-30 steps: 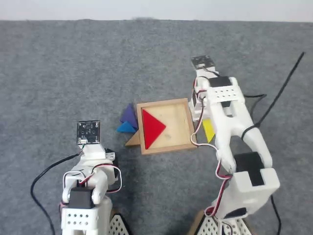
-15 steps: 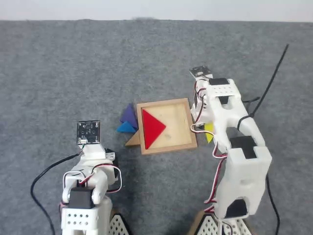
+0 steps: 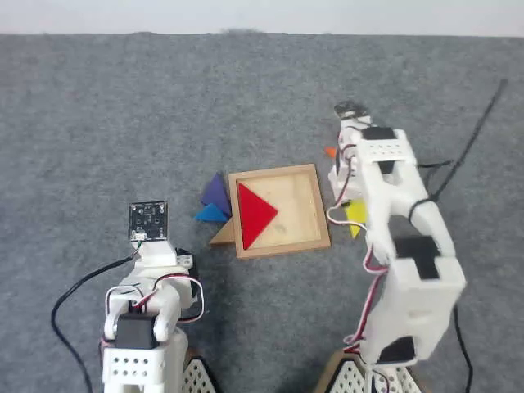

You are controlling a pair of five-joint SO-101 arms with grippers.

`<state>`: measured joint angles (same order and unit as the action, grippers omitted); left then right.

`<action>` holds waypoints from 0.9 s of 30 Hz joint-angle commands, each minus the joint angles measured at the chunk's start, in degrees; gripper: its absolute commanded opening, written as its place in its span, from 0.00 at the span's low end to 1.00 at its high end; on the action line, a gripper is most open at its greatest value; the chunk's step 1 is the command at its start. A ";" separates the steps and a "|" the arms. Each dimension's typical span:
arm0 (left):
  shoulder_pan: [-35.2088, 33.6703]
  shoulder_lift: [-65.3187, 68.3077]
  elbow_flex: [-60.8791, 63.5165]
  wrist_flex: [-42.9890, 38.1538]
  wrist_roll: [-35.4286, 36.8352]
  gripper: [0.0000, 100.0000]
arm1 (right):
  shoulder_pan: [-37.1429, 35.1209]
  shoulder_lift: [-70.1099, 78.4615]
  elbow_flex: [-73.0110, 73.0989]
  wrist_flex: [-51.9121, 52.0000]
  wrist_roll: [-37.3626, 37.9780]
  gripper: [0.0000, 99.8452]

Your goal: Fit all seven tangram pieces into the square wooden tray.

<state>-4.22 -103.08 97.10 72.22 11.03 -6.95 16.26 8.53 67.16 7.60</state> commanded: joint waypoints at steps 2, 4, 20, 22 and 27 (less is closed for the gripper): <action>-0.35 -1.14 -0.66 0.09 -0.53 0.01 | 0.66 -7.16 3.96 -5.05 -0.70 0.28; -0.35 -1.14 -0.66 0.09 -0.53 0.01 | 1.01 -6.37 4.84 -6.20 -0.70 0.28; -0.35 -1.14 -0.66 0.09 -0.53 0.01 | -0.13 12.70 -9.14 2.59 -1.05 0.19; -0.35 -1.14 -0.66 0.09 -0.53 0.01 | -0.75 11.91 -7.65 3.21 -1.05 0.19; -0.35 -1.14 -0.66 0.09 -0.53 0.01 | -1.36 6.20 -1.76 2.86 -1.05 0.19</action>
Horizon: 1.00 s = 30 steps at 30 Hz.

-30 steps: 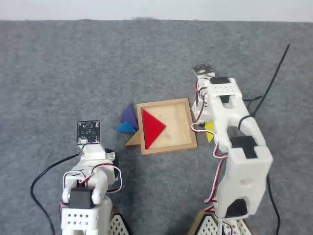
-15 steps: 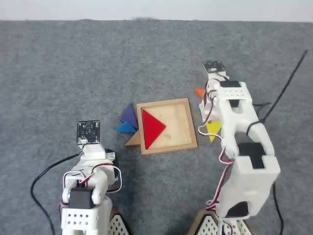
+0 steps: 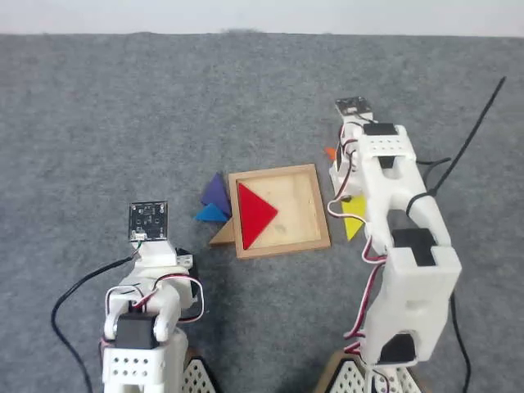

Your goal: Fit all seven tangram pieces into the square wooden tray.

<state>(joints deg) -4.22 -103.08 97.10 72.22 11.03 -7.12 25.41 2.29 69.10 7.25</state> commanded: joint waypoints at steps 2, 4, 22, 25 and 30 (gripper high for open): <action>-0.35 -1.14 -0.66 0.09 -0.53 0.01 | -1.89 -6.11 7.82 -0.04 -0.53 0.20; -0.35 -1.14 -0.66 0.09 -0.53 0.01 | -3.38 -9.27 11.69 -1.36 -0.35 0.21; -0.35 -1.14 -0.66 0.09 -0.53 0.01 | -6.99 -13.58 21.71 -1.54 -3.52 0.29; -0.35 -1.14 -0.66 0.09 -0.53 0.01 | -6.20 -13.58 24.35 -1.36 -3.43 0.27; -0.35 -1.14 -0.66 0.09 -0.53 0.01 | -3.12 -13.76 26.55 -1.27 -3.60 0.27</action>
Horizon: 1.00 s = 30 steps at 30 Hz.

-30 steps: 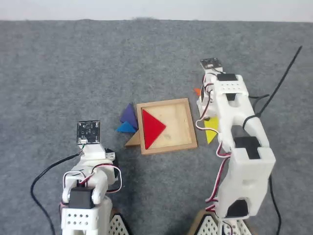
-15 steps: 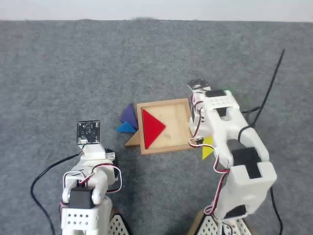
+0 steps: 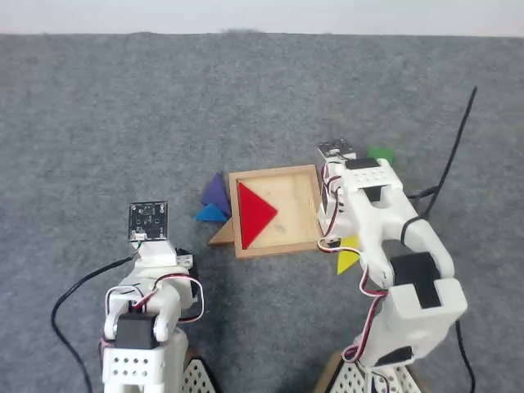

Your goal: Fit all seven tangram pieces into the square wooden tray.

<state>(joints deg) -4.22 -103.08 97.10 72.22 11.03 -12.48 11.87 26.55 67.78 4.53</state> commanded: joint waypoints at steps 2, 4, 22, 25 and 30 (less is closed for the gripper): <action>-0.35 -1.14 -0.66 0.09 -0.53 0.01 | 3.38 -0.13 2.37 0.04 -1.85 0.30; -0.35 -1.14 -0.66 0.09 -0.53 0.01 | 4.09 -0.13 2.46 0.04 -2.90 0.32; -0.35 -1.14 -0.66 0.09 -0.53 0.01 | 4.26 -0.13 3.87 4.35 0.35 0.21; -0.35 -1.14 -0.66 0.09 -0.53 0.01 | 4.35 -0.40 3.87 3.30 0.70 0.18; -0.35 -1.14 -0.66 0.09 -0.53 0.01 | 7.69 -2.86 1.14 3.56 0.79 0.17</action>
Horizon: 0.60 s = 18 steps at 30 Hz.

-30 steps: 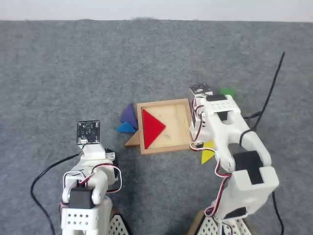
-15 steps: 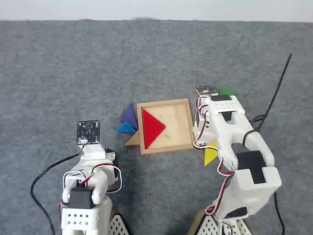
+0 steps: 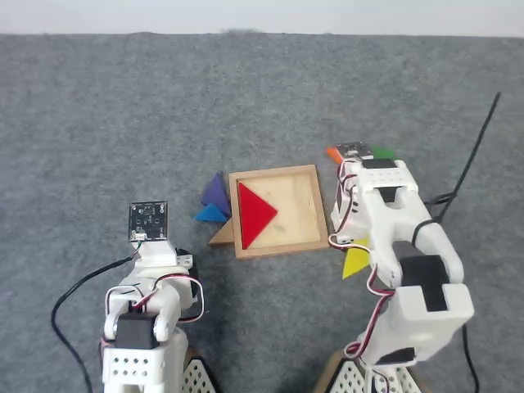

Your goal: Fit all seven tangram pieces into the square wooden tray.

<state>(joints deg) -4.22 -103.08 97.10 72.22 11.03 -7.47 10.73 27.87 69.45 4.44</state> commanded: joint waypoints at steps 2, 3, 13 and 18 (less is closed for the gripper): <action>-0.35 -1.14 -0.66 0.09 -0.53 0.01 | 5.67 -5.32 -0.62 1.36 0.97 0.21; -0.35 -1.14 -0.66 0.09 -0.53 0.01 | 6.90 -7.87 -0.53 0.84 0.97 0.22; -0.35 -1.14 -0.66 0.09 -0.53 0.01 | 5.58 -44.53 19.25 0.13 1.05 0.27; -0.35 -1.14 -0.66 0.09 -0.53 0.01 | 5.76 -40.40 24.09 1.54 5.80 0.27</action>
<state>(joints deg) -4.22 -103.08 97.10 72.22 11.03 -1.41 -31.03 51.43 69.98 6.90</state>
